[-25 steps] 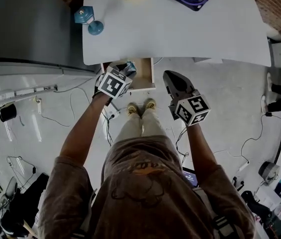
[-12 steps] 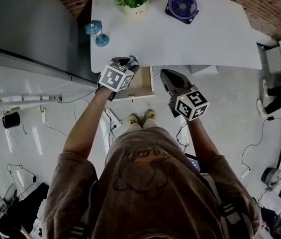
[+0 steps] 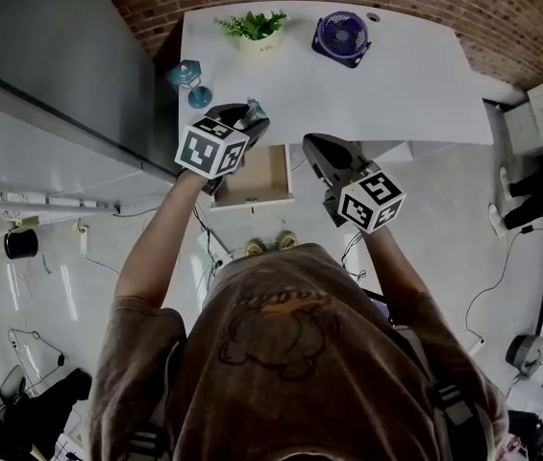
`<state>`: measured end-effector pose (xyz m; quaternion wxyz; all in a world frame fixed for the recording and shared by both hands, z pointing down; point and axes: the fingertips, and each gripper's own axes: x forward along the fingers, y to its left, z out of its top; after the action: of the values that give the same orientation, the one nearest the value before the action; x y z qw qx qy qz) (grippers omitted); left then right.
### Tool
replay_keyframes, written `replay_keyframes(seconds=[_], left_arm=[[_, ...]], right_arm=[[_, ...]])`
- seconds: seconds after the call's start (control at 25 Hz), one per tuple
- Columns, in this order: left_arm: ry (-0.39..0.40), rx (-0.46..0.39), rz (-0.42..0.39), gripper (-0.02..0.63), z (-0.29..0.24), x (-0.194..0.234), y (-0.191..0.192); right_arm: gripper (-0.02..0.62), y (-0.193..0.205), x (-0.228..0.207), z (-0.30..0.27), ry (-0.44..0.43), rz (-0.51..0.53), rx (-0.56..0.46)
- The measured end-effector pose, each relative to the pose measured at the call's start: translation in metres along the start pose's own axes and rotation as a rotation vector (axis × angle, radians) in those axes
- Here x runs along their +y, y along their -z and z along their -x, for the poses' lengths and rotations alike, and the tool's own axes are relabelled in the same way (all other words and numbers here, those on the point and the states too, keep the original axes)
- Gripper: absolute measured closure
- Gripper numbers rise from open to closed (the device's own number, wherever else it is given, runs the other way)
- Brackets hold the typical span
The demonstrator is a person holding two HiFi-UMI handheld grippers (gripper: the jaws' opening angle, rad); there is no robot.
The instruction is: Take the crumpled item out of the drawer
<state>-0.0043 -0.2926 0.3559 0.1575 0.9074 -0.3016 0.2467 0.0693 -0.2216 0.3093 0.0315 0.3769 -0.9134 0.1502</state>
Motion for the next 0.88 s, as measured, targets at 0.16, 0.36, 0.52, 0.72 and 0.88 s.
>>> replay_keyframes(seconds=[0.16,0.36,0.52,0.72,0.88], left_arm=[[-0.008,-0.088,0.017,0.425,0.023,-0.001,-0.023],[-0.026,-0.203,0.024,0.425,0.056,-0.004,-0.049],[-0.045,-0.275,0.018,0.425,0.079,-0.006,-0.059],[-0.037,-0.399,0.079,0.426,0.107,-0.011,-0.071],[-0.023,-0.493,0.119,0.426,0.128,-0.016,-0.076]], right_arm=[[0.6,-0.011,0.008,0.004,-0.02,0.019,-0.015],[0.6,-0.02,0.019,0.01,-0.063,0.04,-0.022],[0.6,-0.022,0.022,0.011,-0.074,0.052,-0.025],[0.6,-0.028,0.027,0.009,-0.076,0.041,-0.056],[0.6,-0.033,0.034,0.012,-0.086,0.03,-0.08]])
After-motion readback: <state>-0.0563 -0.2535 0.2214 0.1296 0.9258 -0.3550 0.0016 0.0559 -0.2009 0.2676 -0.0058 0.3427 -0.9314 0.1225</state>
